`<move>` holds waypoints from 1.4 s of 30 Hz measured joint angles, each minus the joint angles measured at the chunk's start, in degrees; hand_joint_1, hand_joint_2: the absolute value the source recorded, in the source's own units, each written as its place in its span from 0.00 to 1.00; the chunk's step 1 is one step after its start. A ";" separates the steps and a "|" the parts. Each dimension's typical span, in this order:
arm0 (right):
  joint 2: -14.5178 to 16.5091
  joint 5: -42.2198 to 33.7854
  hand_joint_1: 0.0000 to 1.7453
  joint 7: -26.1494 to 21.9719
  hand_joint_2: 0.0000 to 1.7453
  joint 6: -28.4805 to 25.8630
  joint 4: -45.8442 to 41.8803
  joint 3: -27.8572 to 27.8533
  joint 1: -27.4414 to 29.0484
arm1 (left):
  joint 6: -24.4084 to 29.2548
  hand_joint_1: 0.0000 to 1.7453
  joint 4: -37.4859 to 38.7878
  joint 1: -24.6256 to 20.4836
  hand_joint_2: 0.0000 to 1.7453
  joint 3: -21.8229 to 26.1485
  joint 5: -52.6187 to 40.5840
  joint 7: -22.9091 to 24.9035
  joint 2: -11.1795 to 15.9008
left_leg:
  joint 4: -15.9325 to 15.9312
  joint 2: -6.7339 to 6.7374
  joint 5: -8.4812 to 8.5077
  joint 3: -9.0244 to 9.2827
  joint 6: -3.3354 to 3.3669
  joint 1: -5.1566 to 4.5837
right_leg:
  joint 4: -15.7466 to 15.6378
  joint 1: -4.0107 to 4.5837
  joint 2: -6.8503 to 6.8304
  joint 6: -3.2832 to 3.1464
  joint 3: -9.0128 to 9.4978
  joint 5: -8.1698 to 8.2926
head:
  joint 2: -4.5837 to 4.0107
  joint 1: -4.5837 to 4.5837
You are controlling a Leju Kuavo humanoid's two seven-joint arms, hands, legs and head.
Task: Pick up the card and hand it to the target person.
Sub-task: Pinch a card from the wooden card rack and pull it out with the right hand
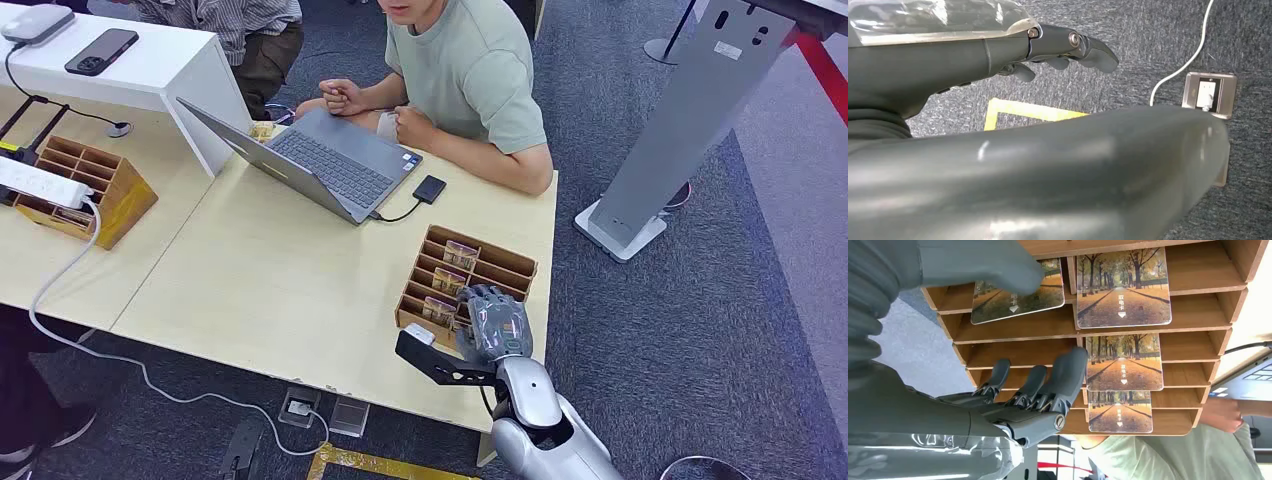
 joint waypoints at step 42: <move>-1.16 1.21 0.74 1.09 1.00 3.02 -1.57 0.26 0.57 | 0.57 0.00 0.00 0.00 0.00 0.00 0.37 -0.50 0.00 | 0.00 0.00 0.00 -0.01 0.00 0.00 | 0.00 0.00 0.00 0.00 0.00 0.00 | 0.00 -0.01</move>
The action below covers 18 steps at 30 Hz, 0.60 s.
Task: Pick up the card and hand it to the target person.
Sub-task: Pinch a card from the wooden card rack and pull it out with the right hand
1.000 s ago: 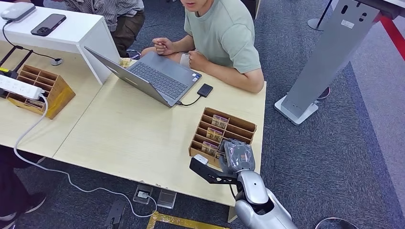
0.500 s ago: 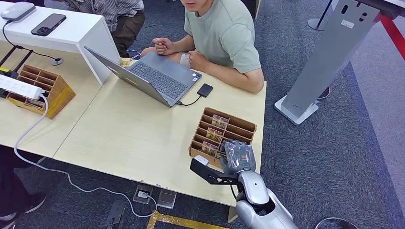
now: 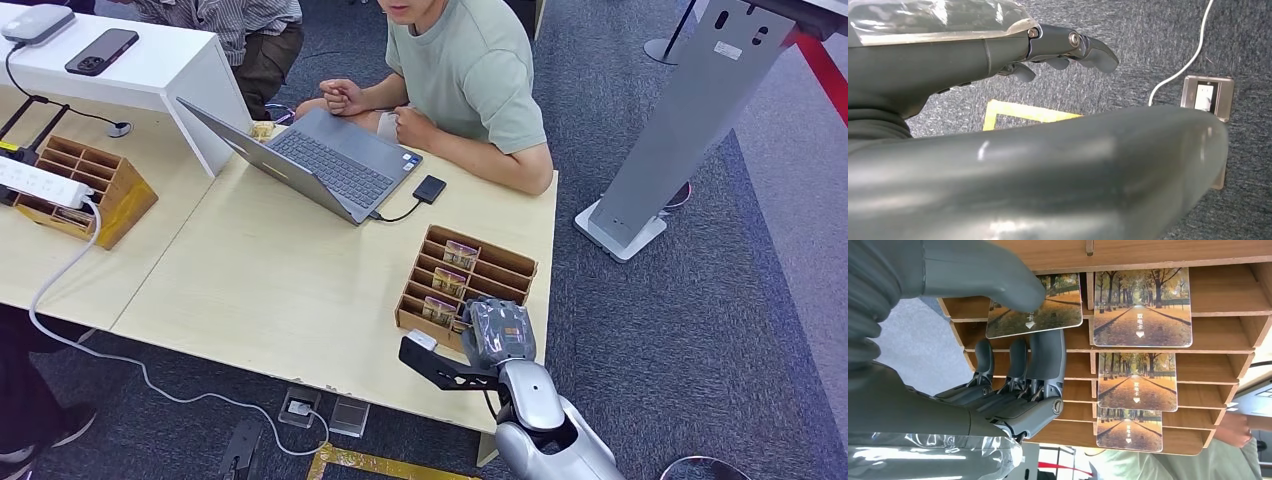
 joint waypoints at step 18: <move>-0.03 -1.10 0.98 -1.17 1.00 -0.79 -0.04 0.37 -0.41 | 0.08 0.00 0.00 0.00 0.00 0.02 0.07 0.28 0.00 | 0.00 0.00 0.00 0.01 0.00 0.00 | 0.00 0.00 0.00 0.00 0.01 0.00 | 0.00 0.00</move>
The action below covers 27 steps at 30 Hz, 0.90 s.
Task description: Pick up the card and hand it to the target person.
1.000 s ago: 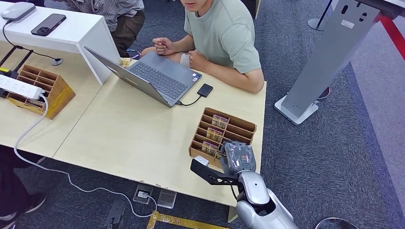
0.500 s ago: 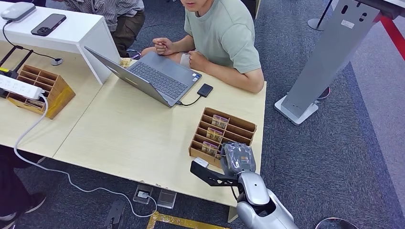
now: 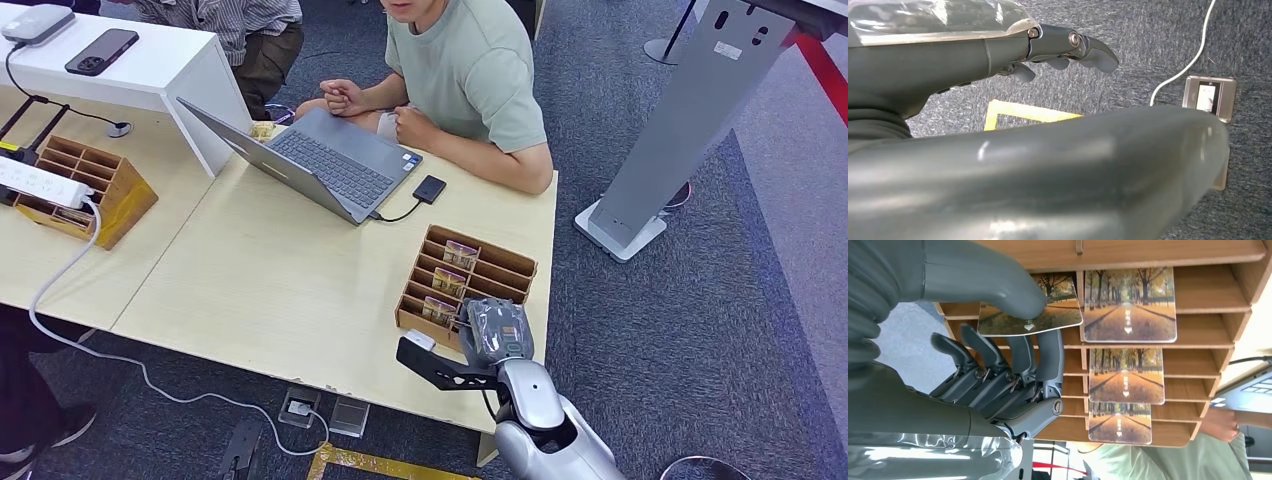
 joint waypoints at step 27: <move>-7.87 -8.01 0.95 2.53 1.00 -5.21 -23.22 -10.39 -1.25 | -0.24 0.00 0.00 0.13 0.00 0.04 0.00 0.31 0.00 | 0.08 0.00 -0.01 -0.02 0.01 0.00 | -0.01 0.00 0.00 0.01 0.00 0.01 | 0.01 0.01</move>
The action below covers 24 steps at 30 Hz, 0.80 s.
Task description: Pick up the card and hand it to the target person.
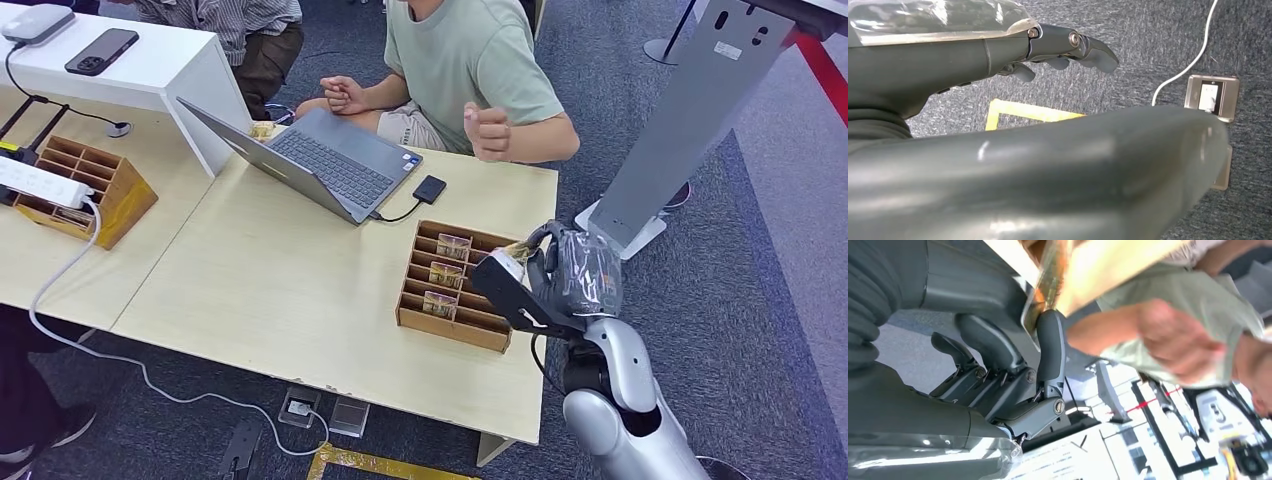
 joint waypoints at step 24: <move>2.22 2.36 0.93 -6.94 1.00 -15.73 16.18 -6.79 -13.65 | -2.40 0.00 0.00 -0.17 0.00 0.00 -2.63 -0.16 -0.20 | 0.00 -0.03 0.01 -0.11 0.00 0.00 | 0.02 0.00 -0.05 0.03 -0.01 0.02 | -0.01 0.01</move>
